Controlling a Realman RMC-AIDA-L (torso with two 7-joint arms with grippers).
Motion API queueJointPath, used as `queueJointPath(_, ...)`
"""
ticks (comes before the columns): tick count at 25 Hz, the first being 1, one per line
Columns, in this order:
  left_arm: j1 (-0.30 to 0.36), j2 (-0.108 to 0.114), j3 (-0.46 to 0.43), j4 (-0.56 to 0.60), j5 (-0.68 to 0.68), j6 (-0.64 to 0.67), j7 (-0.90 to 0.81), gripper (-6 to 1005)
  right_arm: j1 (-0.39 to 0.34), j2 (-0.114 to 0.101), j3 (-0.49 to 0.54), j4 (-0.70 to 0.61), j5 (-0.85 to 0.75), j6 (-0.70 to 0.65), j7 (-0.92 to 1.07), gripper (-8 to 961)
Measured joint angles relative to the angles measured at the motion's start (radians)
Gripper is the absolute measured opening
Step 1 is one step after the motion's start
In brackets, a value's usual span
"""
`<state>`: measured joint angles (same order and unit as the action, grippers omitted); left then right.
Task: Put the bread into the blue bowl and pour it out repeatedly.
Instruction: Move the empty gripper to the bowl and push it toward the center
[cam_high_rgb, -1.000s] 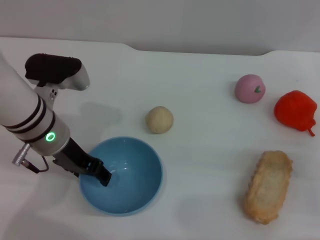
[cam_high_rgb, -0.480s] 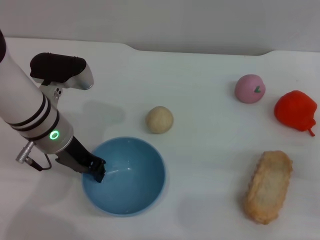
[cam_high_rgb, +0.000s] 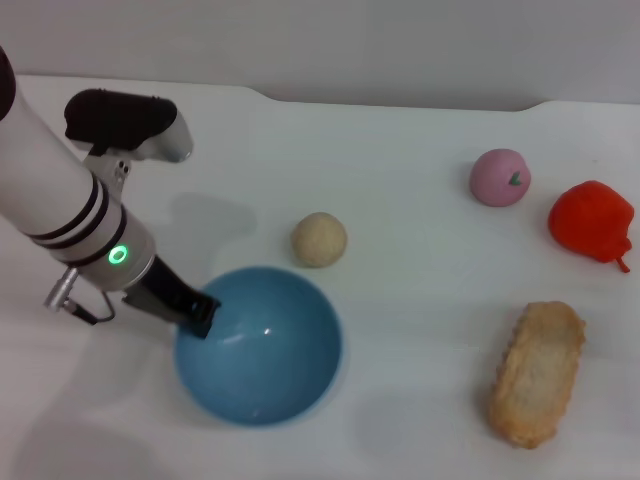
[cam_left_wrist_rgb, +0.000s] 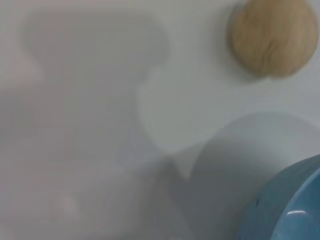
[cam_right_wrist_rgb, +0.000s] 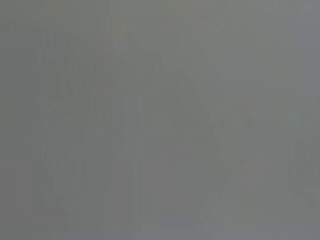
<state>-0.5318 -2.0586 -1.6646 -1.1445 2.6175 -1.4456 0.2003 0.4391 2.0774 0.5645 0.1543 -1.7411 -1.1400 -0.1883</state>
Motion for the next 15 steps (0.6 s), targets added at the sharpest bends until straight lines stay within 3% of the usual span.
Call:
queueJointPath(5,0.007,0.004,-0.007,0.003,-0.080,0.100,0.002,7,0.004,-0.002,0.011,0.037,0.000,-0.003,0.105,757)
queueJointPath(10,0.012,0.002,-0.062,0.015,-0.102,0.136,0.015,6,0.034,-0.015,0.003,0.036,-0.008,-0.003,0.416,757)
queueJointPath(12,0.018,0.002,-0.073,0.016,-0.110,0.151,0.015,6,0.044,-0.028,-0.002,0.035,-0.025,-0.001,0.534,757)
queueJointPath(14,0.042,0.003,-0.085,0.012,-0.132,0.198,0.020,6,0.062,-0.075,-0.006,0.033,-0.132,-0.003,0.781,757)
queueJointPath(15,0.042,0.003,-0.085,0.012,-0.132,0.198,0.020,6,0.062,-0.075,-0.006,0.033,-0.132,-0.003,0.781,757)
